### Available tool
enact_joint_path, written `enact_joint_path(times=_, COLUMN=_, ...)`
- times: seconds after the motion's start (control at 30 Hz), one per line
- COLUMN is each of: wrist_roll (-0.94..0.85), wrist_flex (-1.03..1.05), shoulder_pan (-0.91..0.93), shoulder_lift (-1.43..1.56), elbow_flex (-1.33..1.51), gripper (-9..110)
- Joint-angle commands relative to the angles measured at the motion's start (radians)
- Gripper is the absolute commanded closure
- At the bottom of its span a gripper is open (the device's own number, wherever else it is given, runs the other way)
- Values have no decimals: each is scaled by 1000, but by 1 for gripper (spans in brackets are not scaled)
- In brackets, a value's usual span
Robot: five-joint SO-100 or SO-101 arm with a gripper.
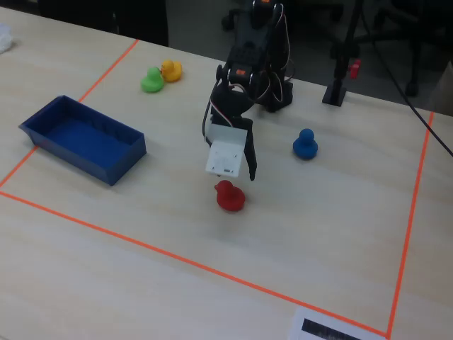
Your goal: Grasp red duck and put it into box.
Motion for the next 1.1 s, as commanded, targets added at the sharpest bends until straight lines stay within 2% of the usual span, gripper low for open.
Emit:
enact_joint_path(times=0.0, wrist_roll=17, wrist_flex=-6, shoulder_pan=18, shoulder_lift=-51, elbow_flex=-95, gripper=71)
enact_joint_path(times=0.4, wrist_roll=-9, wrist_flex=-11, shoulder_pan=78, shoulder_lift=-245, elbow_flex=-265, gripper=72)
enact_joint_path(times=0.43, wrist_roll=-9, wrist_flex=-5, shoulder_pan=80, shoulder_lift=-256, elbow_flex=-278, gripper=74)
enact_joint_path(times=0.57, wrist_roll=0, wrist_flex=20, shoulder_pan=84, shoulder_lift=-279, elbow_flex=-301, gripper=99)
enact_joint_path(times=0.6, wrist_roll=2, wrist_flex=34, shoulder_pan=86, shoulder_lift=-281, elbow_flex=-302, gripper=101)
enact_joint_path(times=1.07, wrist_roll=-40, wrist_flex=215, shoulder_pan=89, shoulder_lift=-267, elbow_flex=-387, gripper=101)
